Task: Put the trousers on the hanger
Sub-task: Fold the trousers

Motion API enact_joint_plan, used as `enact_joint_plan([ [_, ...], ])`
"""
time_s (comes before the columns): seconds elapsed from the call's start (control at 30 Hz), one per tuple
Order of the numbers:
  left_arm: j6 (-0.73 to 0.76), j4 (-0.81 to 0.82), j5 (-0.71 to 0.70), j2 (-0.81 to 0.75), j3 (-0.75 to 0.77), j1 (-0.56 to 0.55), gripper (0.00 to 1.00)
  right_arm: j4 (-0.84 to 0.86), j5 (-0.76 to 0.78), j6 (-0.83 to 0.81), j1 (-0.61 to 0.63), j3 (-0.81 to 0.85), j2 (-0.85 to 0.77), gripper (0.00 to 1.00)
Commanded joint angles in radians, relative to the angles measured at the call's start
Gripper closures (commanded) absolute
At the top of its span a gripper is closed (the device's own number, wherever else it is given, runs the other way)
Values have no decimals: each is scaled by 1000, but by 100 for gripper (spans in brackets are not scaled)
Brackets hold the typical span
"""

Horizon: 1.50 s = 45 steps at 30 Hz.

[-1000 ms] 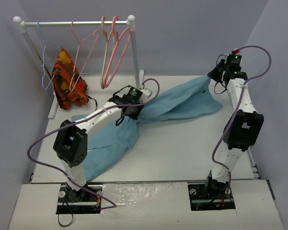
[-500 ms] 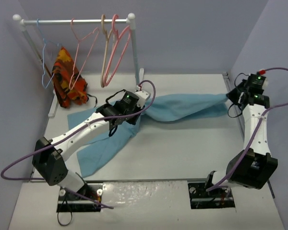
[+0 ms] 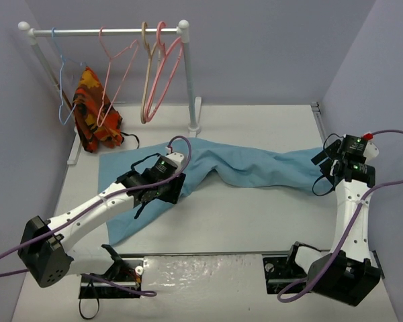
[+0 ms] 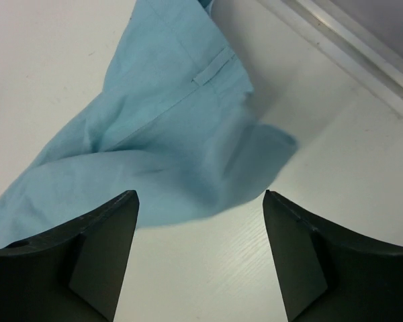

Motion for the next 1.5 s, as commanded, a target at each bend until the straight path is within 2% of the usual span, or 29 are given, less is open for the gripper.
enact_joint_plan([
  [0.0,-126,46,-80,-2,-32,69,48,26,48,-45,29,80,18,21],
  [0.17,-202,122,-29,3,-106,161,42,100,-76,-76,152,139,120,19],
  [0.37,-256,125,-23,45,-182,166,41,251,-90,9,364,27,301,19],
  [0.5,-303,159,-41,33,-256,186,41,396,-107,81,433,-64,420,20],
  [0.77,-342,195,-97,71,-328,216,44,556,-77,105,437,-109,613,23],
  [0.8,-340,194,-104,78,-327,220,46,561,-74,103,433,-107,629,24],
  [0.87,-331,201,-126,87,-325,222,57,565,-67,100,417,-107,642,25],
  [0.97,-308,193,-146,104,-315,230,85,564,-53,99,374,-117,638,27],
  [1.03,-291,176,-152,108,-304,238,100,563,-55,104,338,-130,627,29],
  [1.13,-244,123,-152,88,-248,249,100,554,-45,98,268,-127,592,30],
  [1.23,-181,8,-142,29,-158,251,100,527,-21,77,267,-91,553,30],
  [1.47,79,-364,-25,-18,213,262,100,466,47,29,308,-27,491,28],
])
